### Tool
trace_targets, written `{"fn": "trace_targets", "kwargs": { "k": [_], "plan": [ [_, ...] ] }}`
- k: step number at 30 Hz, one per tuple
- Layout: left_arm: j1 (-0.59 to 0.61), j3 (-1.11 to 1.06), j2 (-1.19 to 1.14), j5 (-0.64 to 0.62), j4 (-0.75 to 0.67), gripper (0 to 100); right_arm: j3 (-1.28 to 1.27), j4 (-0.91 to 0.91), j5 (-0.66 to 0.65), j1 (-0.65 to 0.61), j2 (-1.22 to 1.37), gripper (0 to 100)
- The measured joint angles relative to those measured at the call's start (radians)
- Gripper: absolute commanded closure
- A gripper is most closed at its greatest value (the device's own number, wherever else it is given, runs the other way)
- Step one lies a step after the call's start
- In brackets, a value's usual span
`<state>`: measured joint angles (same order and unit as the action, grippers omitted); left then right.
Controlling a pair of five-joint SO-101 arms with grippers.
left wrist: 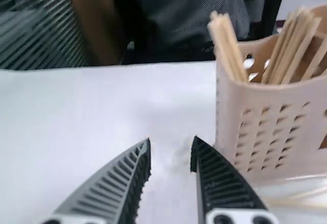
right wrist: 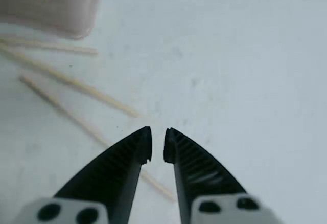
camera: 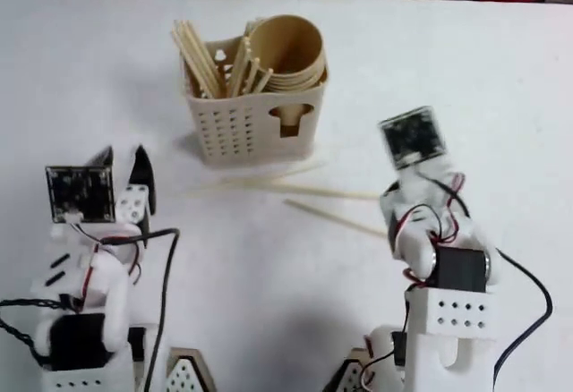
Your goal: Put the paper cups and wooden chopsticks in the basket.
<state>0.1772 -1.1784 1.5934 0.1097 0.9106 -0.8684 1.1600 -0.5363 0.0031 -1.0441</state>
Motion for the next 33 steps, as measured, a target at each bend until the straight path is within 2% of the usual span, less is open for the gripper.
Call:
{"fn": "trace_targets", "kwargs": {
  "k": [3, 8, 12, 17, 28, 33],
  "plan": [
    [0.029, -0.123, 0.081, 0.000, 0.000, 86, 0.008, 0.069, -0.104, -0.037, 0.000, 92.5],
    [0.054, -0.305, 0.189, 0.000, 0.000, 86, 0.011, 0.146, -0.264, -0.095, 0.071, 81.8],
    [0.054, -0.356, 0.213, 0.037, 0.000, 86, 0.011, 0.147, -0.381, -0.135, 0.233, 74.4],
    [0.054, -0.384, 0.215, 0.052, 0.011, 86, 0.011, 0.141, -0.532, -0.213, 0.400, 71.1],
    [0.054, -0.397, 0.215, 0.052, 0.011, 86, 0.023, -0.057, -0.563, -0.344, 0.647, 68.1],
    [0.054, -0.397, 0.215, 0.052, 0.011, 86, 0.123, -0.103, -0.563, -0.342, 0.801, 68.1]
  ]
}}
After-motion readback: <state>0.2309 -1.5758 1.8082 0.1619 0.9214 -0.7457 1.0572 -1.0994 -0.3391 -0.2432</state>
